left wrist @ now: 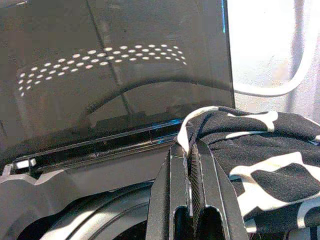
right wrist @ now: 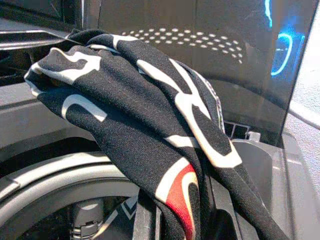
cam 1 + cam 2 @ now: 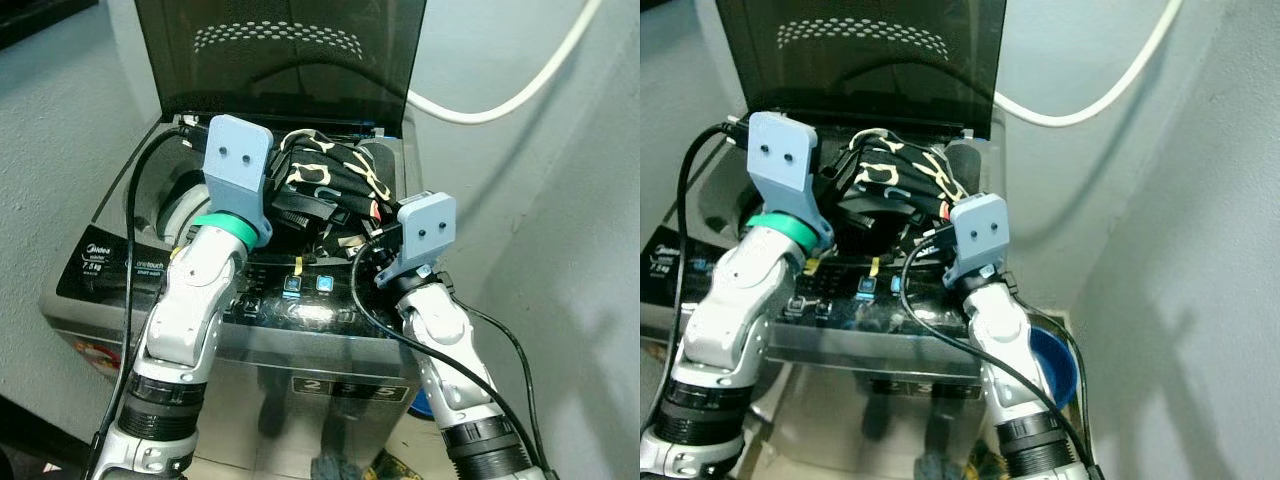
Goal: Clothes washing
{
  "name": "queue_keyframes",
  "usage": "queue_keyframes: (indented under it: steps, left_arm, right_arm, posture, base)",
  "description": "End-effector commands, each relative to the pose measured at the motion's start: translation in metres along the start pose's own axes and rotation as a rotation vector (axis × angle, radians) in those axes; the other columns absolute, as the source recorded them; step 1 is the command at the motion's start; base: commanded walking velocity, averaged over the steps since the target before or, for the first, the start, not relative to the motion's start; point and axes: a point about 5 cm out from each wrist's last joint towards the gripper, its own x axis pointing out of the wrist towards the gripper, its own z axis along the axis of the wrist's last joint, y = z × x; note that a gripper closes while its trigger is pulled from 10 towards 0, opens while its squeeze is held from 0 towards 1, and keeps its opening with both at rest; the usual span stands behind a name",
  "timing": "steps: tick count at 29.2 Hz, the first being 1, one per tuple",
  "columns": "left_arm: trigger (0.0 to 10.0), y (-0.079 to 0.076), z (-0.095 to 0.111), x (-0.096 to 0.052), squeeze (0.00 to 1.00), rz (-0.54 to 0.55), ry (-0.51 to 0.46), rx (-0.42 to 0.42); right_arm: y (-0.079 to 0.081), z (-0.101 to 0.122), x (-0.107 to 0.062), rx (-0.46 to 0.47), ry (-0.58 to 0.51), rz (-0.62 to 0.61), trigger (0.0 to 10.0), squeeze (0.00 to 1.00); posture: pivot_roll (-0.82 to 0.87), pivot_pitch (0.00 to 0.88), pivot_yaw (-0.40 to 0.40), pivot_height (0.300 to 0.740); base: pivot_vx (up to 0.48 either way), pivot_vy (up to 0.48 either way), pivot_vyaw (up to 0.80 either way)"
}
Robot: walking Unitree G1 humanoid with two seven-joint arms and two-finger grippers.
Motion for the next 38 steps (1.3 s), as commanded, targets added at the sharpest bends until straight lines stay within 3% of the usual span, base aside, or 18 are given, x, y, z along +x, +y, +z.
queue_keyframes:
  steps: [1, 10, 20, 31, 38]
  left_arm:
    - [10.0, 0.0086, -0.0008, -0.0011, 0.0, 0.041, 0.012, 0.005]
    - [10.0, 0.0093, -0.0022, -0.0008, 0.0, 0.048, 0.019, 0.003]
    - [10.0, 0.0084, -0.0054, 0.0002, 0.0, 0.045, 0.035, 0.01]
    - [10.0, 0.0077, -0.0068, 0.0008, 0.0, 0.04, 0.038, 0.018]
    - [10.0, 0.0026, -0.0074, 0.0006, 0.0, -0.007, 0.045, -0.015]
  right_arm:
    - [0.0007, -0.0004, 0.0018, 0.007, 0.003, -0.003, 10.0, 0.0]
    - [0.0009, -0.0003, 0.0018, 0.005, 0.003, -0.002, 10.0, 0.0]
    - [0.0008, -0.0003, 0.0019, 0.0, 0.002, 0.002, 10.0, 0.0]
    - [0.0013, 0.0, 0.0019, -0.006, 0.0, 0.005, 10.0, 0.0]
    - [-0.0025, 0.0052, 0.0027, -0.092, -0.027, 0.008, 10.0, 0.0]
  posture:
    - [0.17, 0.036, 0.048, 0.74]
    - [0.17, 0.035, 0.047, 0.74]
    - [0.16, 0.026, 0.047, 0.74]
    - [0.16, 0.022, 0.047, 0.74]
    - [0.15, 0.029, 0.053, 0.74]
  base:
    - [0.0, 0.48, 0.0]
    - [0.0, 0.416, 0.0]
    - [0.0, 0.0, 0.0]
    - [0.0, 0.393, 0.0]
    - [0.0, 0.0, 0.0]
